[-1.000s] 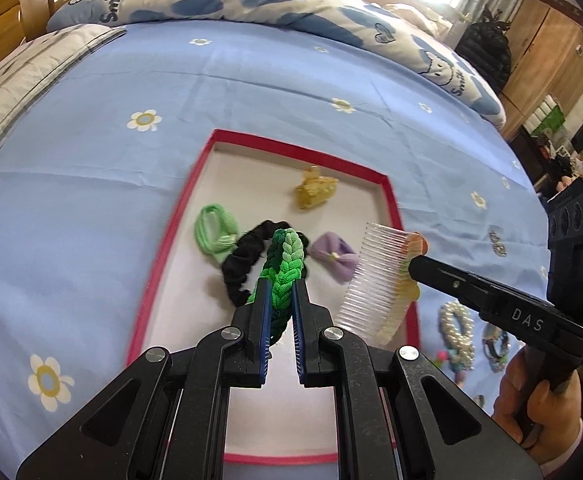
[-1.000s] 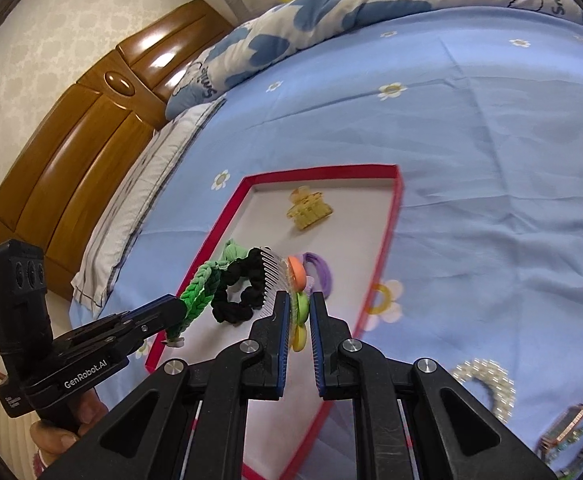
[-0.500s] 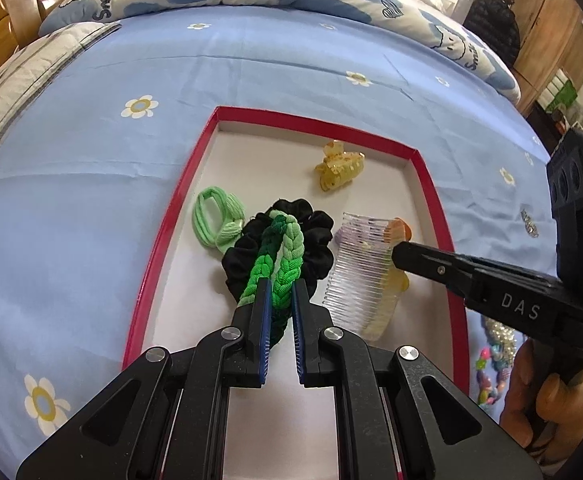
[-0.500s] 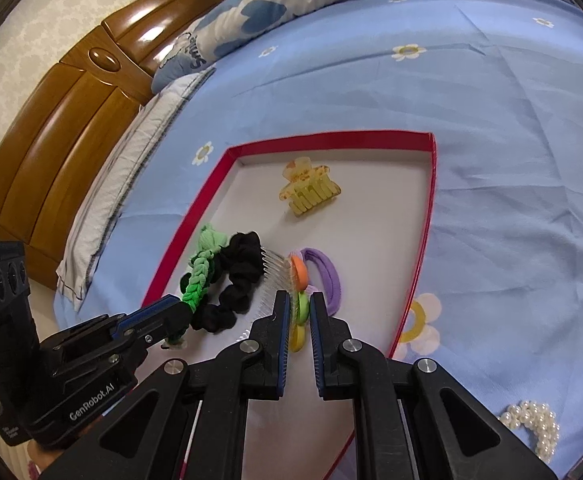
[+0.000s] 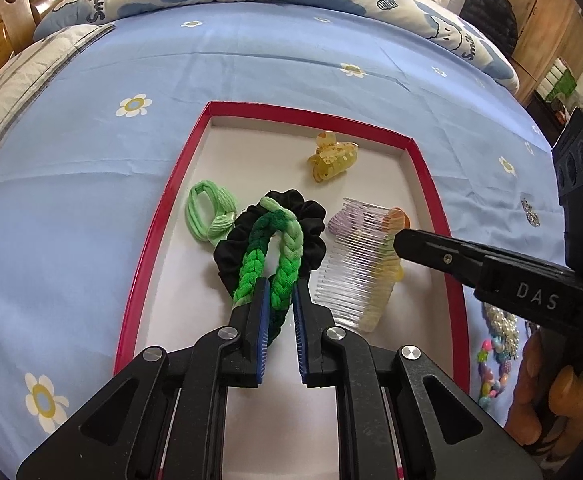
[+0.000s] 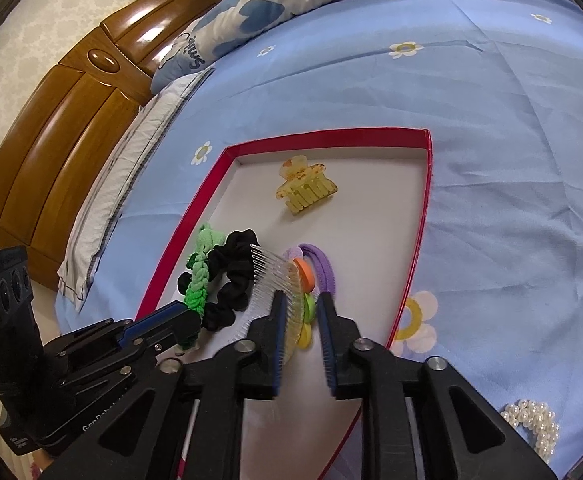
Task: Organize jewelry
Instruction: 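Carry the braided band and comb into the box and open both tools, then move both open tools toward the pearl bracelet and gold watch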
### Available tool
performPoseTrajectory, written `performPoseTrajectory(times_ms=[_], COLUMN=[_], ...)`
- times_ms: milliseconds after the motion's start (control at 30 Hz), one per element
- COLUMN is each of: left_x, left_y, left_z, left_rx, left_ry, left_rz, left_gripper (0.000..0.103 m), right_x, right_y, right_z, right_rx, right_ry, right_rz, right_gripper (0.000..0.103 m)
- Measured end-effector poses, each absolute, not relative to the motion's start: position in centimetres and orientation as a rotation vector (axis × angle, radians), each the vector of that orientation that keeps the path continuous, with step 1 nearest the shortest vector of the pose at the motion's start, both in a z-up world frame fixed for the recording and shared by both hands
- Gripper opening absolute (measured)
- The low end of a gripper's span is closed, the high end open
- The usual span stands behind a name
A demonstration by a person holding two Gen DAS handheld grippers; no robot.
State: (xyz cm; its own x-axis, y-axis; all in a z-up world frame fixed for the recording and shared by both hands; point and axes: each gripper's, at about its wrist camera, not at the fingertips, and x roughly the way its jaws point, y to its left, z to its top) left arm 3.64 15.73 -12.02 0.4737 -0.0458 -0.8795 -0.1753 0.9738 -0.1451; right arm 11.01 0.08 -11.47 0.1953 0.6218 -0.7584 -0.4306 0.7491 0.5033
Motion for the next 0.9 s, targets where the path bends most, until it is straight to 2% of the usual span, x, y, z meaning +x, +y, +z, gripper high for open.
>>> performPoseTrajectory(times_ms=[100,333,400,633,900], left_x=[3.5,3.1,2.8,1.5,0.1], left_y=[15.7,15.7,15.6,14.8,12.2], left_z=[-11.8,-11.4,-11.0,-9.4,-7.3], left_rx=[-0.232,-0.241,-0.241,-0.260,-0.271], left_ry=[1.074,1.072,1.066,1.041,1.008], left_rz=[0.079,0.084,0.087,0.067,0.016], left_gripper=[0.021,0.027,0.032,0.035,0.040], right_x=[10.9,10.0,9.6,8.2,6.8], right_y=[-0.2,-1.3,-2.1,-6.0,-11.7], right_z=[-11.1,-9.4,-8.6,-6.7,-7.0], right_rx=[0.197,0.214,0.224,0.253,0.275], right_ry=[1.153,1.125,1.109,1.059,1.056], right_rz=[0.744,0.757,0.759,0.729,0.641], right_gripper=[0.025,0.031,0.032,0.036,0.040])
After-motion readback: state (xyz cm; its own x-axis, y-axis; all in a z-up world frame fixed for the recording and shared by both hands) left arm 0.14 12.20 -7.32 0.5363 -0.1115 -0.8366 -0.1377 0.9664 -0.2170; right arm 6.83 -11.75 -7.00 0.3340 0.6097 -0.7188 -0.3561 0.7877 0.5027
